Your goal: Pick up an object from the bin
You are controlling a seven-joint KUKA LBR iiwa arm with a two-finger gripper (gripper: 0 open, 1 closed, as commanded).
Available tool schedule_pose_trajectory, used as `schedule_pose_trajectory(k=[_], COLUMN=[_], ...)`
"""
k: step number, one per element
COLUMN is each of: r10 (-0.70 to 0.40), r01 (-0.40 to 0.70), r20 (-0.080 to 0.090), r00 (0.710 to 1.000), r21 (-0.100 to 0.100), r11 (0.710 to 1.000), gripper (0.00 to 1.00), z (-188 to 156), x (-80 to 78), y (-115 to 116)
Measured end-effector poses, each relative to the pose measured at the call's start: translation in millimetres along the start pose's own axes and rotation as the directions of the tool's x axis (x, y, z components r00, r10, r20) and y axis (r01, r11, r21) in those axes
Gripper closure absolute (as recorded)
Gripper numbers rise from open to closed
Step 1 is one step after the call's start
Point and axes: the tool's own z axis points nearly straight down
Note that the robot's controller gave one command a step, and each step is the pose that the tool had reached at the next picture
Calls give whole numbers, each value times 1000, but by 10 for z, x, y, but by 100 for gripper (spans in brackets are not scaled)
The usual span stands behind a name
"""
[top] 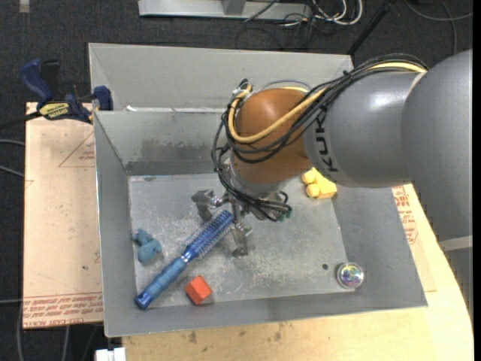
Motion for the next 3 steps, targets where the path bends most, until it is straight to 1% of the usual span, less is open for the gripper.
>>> schedule_pose_trajectory(k=[1,2,3], r10=[-1,-14,-14], r01=[1,14,14], r20=[6,11,7], r00=[1000,1000,1000], r21=[1,5,1], r11=[1000,1000,1000], gripper=[100,100,0], z=[-27,-895,-852], x=[-24,66,70], y=[6,-89,-78])
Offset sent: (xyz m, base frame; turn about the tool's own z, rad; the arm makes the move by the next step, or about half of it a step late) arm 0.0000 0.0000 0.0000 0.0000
